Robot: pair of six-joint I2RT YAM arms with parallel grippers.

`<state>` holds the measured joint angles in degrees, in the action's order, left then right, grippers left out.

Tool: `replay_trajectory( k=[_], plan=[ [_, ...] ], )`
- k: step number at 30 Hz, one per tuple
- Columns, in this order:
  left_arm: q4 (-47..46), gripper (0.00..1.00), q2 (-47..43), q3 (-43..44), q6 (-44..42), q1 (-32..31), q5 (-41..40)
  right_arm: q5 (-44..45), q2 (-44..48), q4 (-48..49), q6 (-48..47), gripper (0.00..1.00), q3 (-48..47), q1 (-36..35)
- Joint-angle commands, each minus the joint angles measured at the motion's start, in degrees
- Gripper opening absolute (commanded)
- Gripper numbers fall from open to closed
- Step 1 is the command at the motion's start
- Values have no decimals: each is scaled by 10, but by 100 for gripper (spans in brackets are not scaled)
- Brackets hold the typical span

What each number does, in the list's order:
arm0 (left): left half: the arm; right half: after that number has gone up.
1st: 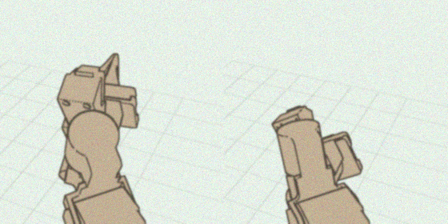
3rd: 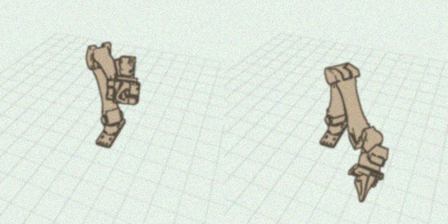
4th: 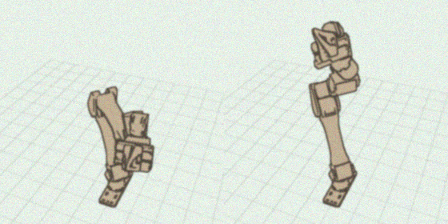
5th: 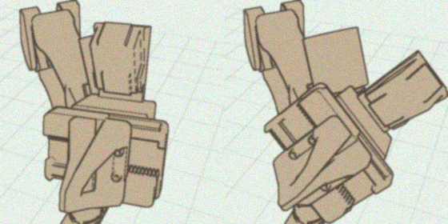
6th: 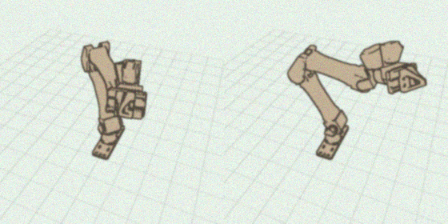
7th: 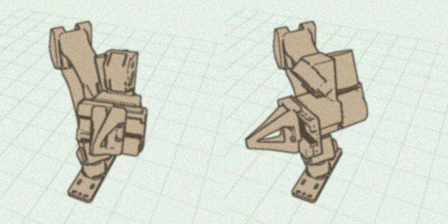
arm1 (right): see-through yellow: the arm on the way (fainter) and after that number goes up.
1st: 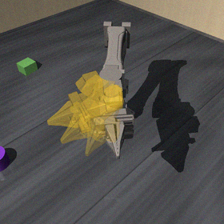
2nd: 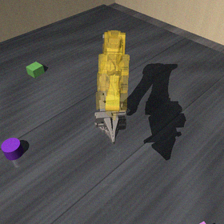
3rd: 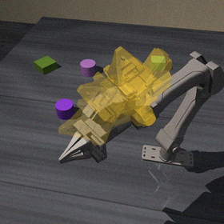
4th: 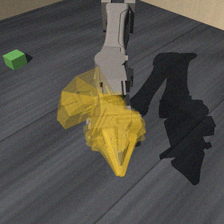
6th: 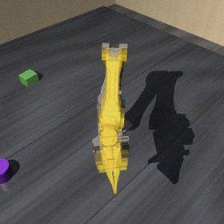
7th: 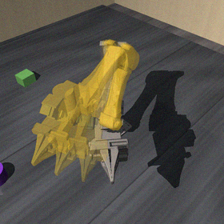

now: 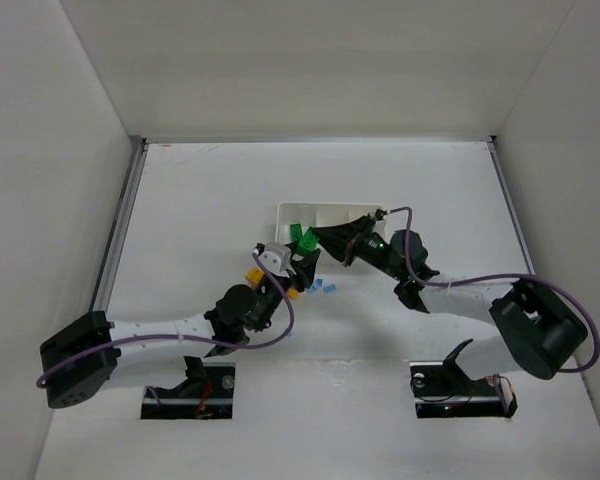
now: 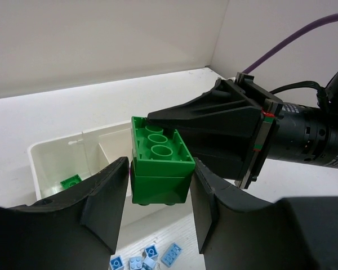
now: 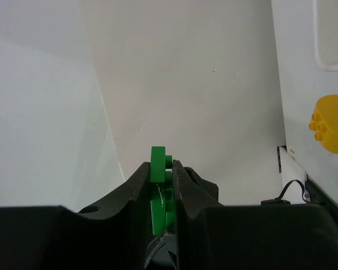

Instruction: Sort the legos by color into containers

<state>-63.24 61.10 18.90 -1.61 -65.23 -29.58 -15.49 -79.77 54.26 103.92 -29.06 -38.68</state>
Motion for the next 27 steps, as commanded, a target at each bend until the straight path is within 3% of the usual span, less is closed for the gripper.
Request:
replay_trajectory(
  k=[1,6,11,16,21,27],
  plan=[
    [-32,42,4,24,-14,1,0,-7,-4,57,10,13,1,-2],
    [-29,32,7,26,-15,1,1,-6,-3,68,15,14,4,-2],
    [-26,29,7,25,-15,-1,1,-9,-2,82,23,14,1,0],
    [27,21,13,41,-15,-4,3,-13,20,77,16,13,-7,12],
    [59,17,16,46,-11,-2,4,-14,63,7,-31,13,-26,22],
    [97,15,24,57,-11,4,-1,4,128,-148,-144,13,-67,30]
  ],
)
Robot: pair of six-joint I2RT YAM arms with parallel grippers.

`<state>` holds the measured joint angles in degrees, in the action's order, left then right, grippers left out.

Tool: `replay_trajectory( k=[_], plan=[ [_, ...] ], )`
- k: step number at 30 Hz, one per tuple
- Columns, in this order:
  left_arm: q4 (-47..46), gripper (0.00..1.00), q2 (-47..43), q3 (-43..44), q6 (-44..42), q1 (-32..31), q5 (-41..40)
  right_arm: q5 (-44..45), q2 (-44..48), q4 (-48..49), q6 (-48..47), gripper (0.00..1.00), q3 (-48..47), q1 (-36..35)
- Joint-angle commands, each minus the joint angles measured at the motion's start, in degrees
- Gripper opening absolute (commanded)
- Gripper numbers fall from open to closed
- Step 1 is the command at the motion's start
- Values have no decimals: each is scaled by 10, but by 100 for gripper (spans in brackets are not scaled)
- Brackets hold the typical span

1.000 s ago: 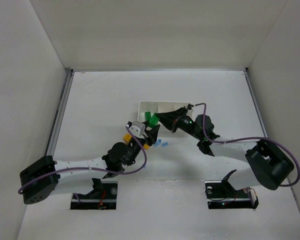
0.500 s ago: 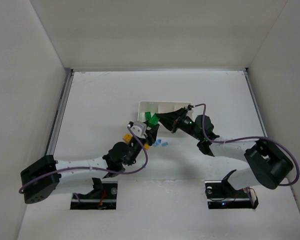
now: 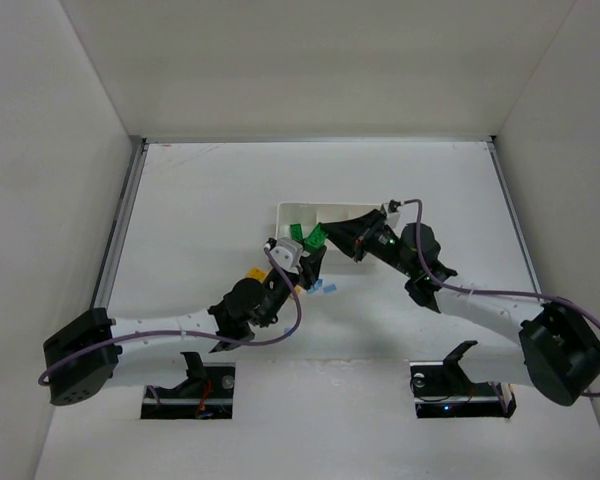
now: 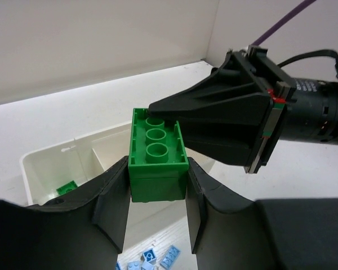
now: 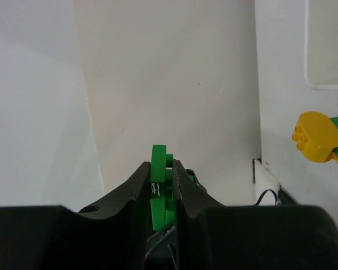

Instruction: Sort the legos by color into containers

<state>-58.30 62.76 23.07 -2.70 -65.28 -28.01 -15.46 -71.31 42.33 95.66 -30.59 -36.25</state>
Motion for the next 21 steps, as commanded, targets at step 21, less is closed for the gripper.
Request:
replay_trajectory(
  k=[21],
  plan=[
    [71,13,-7,32,13,0,-43,139,69,-245,-289,13,-143,-39]
  ],
)
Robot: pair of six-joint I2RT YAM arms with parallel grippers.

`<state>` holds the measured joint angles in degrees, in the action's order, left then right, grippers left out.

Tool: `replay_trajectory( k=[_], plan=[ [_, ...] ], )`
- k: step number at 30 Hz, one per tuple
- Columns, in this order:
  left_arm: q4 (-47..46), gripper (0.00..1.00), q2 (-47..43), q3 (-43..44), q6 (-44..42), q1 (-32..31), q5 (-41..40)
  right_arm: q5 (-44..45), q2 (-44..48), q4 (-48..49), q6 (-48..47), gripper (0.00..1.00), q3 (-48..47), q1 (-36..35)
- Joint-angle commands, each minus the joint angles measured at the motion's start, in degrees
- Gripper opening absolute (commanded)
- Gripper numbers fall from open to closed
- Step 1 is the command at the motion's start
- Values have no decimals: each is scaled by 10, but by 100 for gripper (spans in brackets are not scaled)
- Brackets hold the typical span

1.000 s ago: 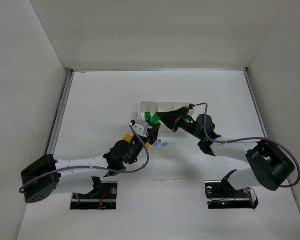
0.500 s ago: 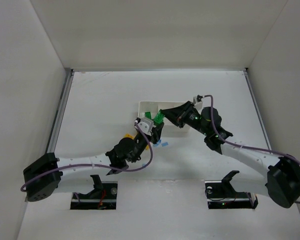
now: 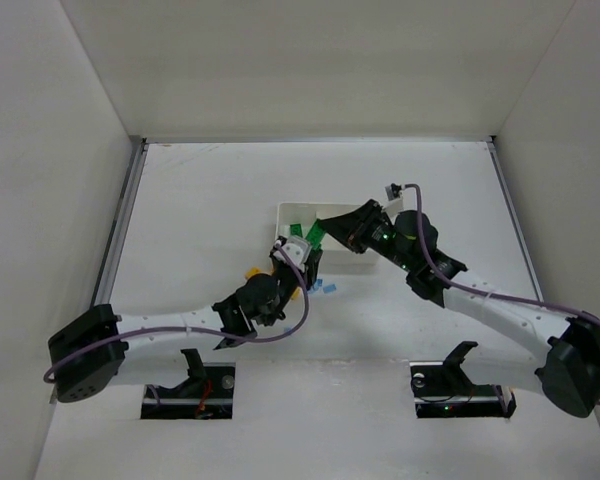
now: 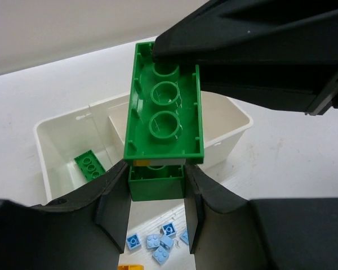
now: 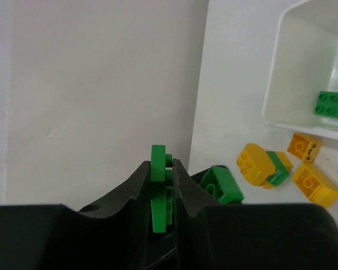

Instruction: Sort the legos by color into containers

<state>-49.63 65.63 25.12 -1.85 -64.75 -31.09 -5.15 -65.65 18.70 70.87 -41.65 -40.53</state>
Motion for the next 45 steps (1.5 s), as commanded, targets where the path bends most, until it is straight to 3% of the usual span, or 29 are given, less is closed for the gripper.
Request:
replay_trajectory(
  k=[1,8,20,24,28,31,35,41,45],
  plan=[
    [-9,13,-45,8,5,-4,-16,43,12,-14,-49,13,-36,8],
    [44,16,-65,-2,57,49,-35,85,10,-21,-110,14,-37,30],
    [160,25,111,149,203,192,44,102,50,-18,-135,15,30,69],
    [186,33,150,180,247,236,87,102,45,-14,-143,16,35,68],
    [202,49,174,196,279,259,122,97,32,-6,-145,16,36,68],
    [202,53,179,199,287,264,139,95,15,-2,-151,16,27,67],
    [202,59,152,185,295,267,137,94,-21,5,-158,16,3,62],
    [205,60,25,94,343,295,99,96,-125,6,-193,17,-81,31],
    [260,61,-63,33,384,327,102,99,-210,2,-210,18,-151,18]
  ],
)
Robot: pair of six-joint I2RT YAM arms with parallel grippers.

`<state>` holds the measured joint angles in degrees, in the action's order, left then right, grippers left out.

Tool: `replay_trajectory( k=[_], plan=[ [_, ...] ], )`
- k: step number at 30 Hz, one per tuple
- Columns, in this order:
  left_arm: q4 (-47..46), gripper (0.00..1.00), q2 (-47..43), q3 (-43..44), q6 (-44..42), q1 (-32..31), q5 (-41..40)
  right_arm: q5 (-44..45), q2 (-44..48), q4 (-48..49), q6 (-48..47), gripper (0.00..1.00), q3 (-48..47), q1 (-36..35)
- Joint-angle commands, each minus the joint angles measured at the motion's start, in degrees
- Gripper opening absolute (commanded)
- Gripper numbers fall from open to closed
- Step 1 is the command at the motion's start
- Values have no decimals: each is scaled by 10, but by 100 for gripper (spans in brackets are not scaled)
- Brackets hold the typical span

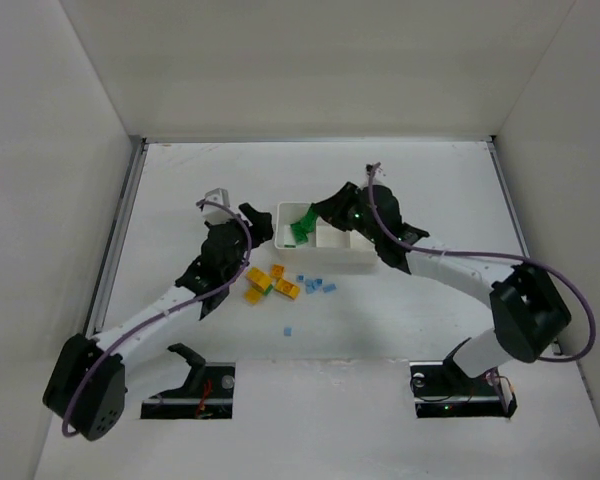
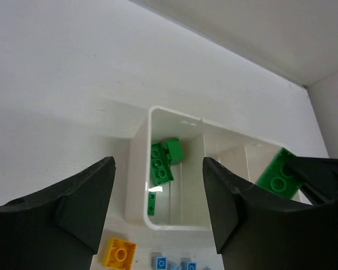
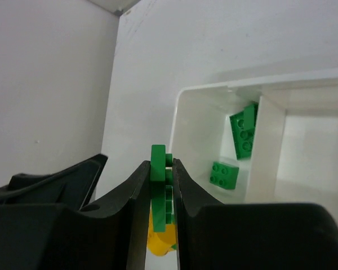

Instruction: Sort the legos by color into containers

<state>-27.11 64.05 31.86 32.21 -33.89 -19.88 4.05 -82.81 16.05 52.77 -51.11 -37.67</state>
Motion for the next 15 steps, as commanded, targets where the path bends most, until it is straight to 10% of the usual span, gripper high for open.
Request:
replay_trajectory(
  k=[1,11,15],
  plan=[
    [50,61,-66,-46,50,26,-10,8,-58,26,-34,18,-72,-12],
    [159,69,-177,-111,56,78,1,39,-137,-18,-81,61,-171,-38],
    [176,71,-192,-117,61,98,19,41,-96,-9,-115,59,-127,-60]
  ],
)
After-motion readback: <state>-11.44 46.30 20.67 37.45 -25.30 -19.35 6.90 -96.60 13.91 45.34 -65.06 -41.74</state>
